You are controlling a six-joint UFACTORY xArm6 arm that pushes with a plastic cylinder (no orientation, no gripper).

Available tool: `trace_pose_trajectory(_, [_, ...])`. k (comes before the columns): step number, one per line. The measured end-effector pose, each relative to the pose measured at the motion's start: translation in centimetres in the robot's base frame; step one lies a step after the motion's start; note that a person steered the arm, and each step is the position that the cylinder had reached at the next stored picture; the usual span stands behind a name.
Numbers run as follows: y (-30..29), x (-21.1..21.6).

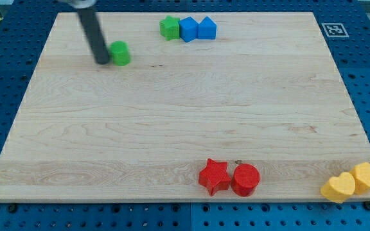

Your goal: Move the green circle below the green star

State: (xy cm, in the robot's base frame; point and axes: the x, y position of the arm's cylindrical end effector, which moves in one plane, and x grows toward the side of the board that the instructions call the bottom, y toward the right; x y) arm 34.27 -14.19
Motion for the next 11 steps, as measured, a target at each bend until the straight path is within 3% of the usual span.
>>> trace_pose_trajectory(1, [6.8, -0.6])
trace_pose_trajectory(3, [3.8, -0.5])
trace_pose_trajectory(5, [9.4, 0.4])
trace_pose_trajectory(11, [7.4, -1.1])
